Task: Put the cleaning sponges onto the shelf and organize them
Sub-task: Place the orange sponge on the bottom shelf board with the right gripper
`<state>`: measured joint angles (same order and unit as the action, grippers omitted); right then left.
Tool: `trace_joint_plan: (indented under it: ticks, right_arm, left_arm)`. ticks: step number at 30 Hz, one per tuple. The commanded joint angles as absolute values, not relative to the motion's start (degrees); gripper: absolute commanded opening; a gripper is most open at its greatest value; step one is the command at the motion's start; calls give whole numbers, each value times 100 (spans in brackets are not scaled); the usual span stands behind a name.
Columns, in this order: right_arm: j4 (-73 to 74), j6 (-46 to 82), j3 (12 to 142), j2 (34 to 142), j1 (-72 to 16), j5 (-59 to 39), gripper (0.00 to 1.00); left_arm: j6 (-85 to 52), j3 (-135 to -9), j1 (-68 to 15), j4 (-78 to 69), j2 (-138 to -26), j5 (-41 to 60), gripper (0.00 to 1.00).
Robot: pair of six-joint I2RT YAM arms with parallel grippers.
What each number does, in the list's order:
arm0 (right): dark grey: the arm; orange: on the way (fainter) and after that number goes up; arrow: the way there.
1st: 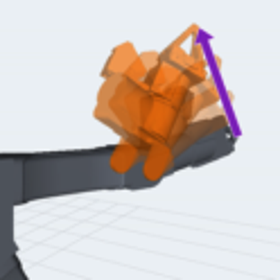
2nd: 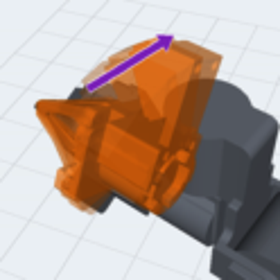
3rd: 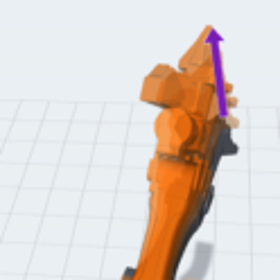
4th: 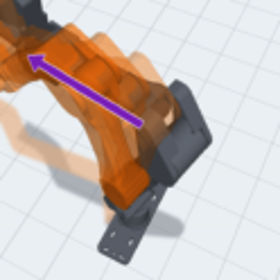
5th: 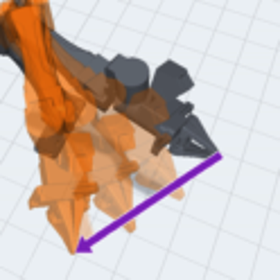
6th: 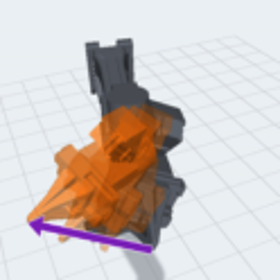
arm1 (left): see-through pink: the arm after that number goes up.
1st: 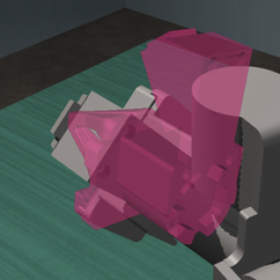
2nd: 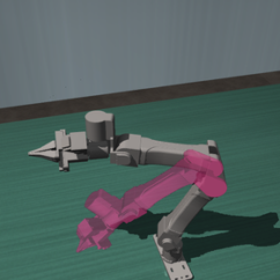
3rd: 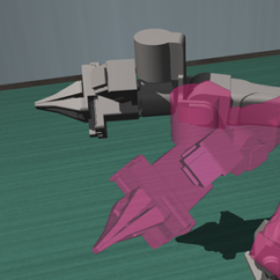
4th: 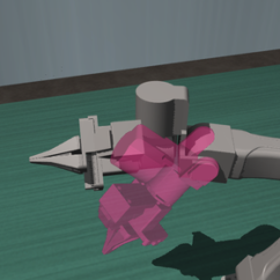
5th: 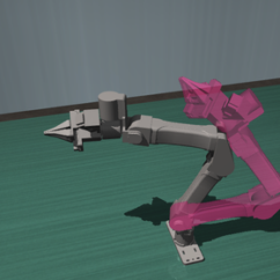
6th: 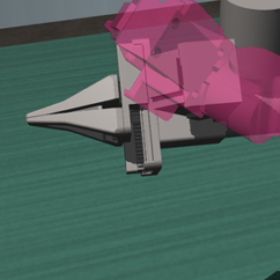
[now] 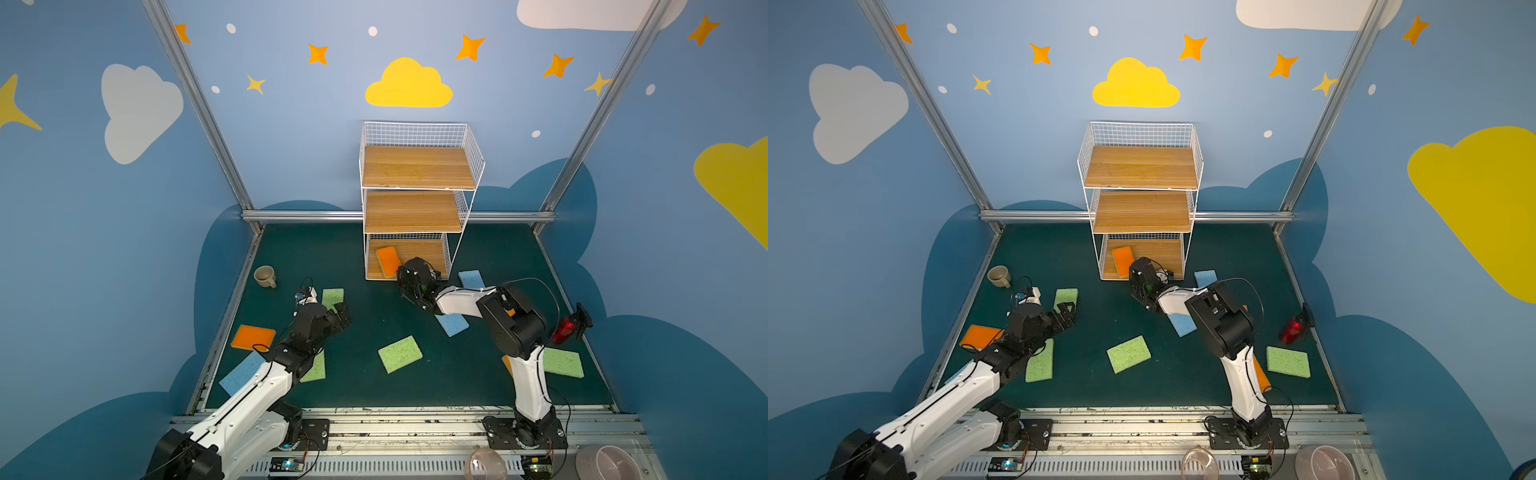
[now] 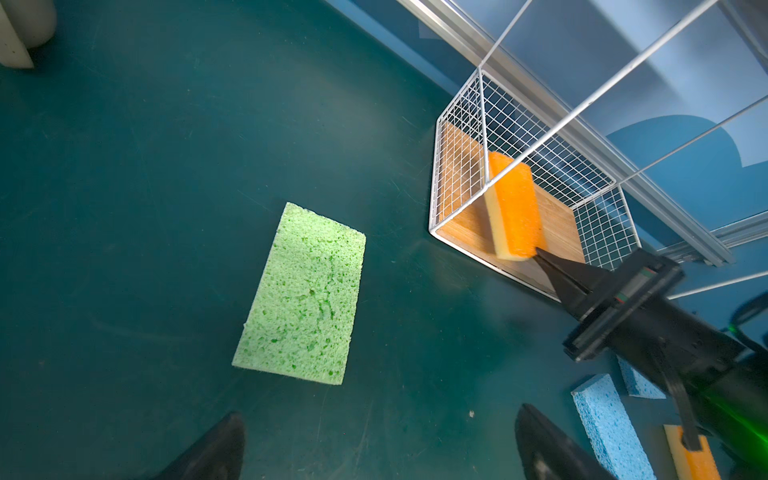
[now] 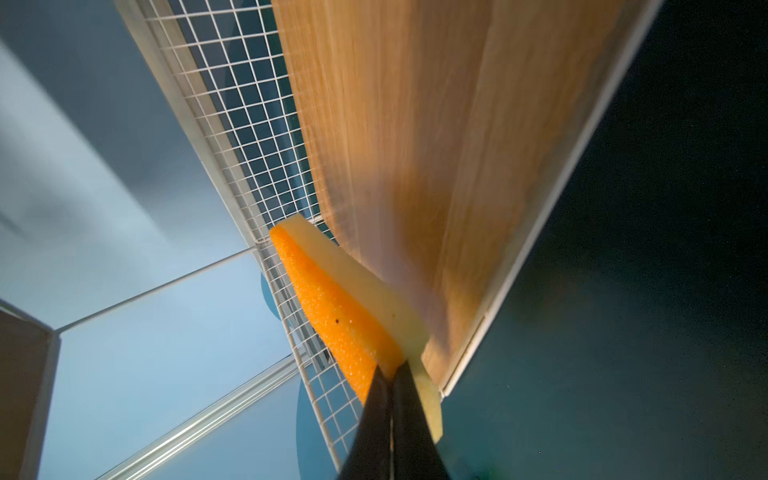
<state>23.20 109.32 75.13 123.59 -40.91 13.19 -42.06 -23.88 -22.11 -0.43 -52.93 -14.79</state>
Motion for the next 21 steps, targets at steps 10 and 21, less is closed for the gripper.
trace_joint_plan:
  ticks: [10, 21]
  right_arm:
    - [2051, 10813, 8411, 13136, -4192, 1117, 0]
    - [2509, 10407, 8370, 13219, -4355, 815, 16]
  left_arm:
    - [-4275, -2325, -2104, -206, -5325, -1330, 100]
    - [-4309, -2294, -2082, -211, -5307, -1296, 100]
